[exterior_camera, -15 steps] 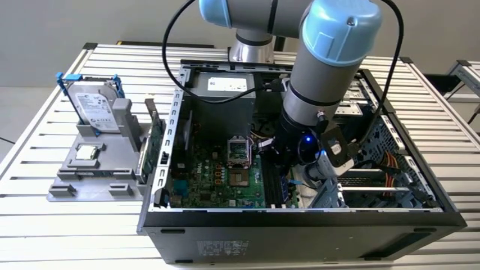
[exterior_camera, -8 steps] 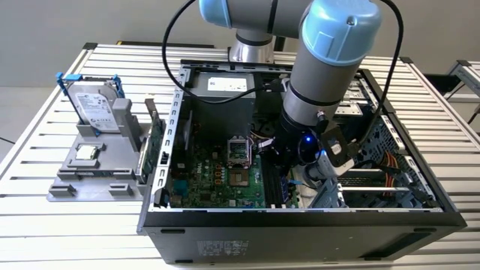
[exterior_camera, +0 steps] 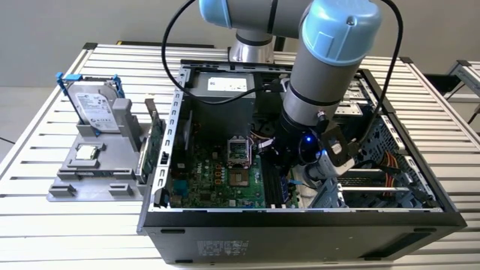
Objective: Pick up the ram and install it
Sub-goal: 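Insert the ram into the slot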
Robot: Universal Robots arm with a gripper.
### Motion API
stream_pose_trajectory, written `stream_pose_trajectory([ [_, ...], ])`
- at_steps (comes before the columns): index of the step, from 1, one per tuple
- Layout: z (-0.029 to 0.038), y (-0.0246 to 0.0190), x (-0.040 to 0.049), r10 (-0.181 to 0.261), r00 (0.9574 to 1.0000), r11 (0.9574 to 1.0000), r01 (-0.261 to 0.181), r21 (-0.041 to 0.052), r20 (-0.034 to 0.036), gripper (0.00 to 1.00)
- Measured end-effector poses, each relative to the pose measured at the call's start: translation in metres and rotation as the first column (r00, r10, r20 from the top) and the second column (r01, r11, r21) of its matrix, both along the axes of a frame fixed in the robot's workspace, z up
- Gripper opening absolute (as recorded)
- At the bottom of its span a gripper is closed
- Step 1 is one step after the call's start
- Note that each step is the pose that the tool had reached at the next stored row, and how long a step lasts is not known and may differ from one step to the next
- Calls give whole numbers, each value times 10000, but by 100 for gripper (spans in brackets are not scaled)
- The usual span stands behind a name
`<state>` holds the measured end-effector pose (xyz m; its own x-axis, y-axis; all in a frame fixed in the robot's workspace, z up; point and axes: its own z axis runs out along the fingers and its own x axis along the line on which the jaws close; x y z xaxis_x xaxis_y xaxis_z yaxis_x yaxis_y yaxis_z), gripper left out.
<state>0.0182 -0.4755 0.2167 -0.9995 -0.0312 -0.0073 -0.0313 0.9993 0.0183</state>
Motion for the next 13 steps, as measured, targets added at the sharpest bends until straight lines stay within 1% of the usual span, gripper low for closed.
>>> stream_pose_trajectory([
  [6, -17, 17, 0, 0, 10000, 10000, 0, -55, 0, 0],
  [13, -19, 21, 0, -6, 10000, 10000, 6, -51, 0, 0],
])
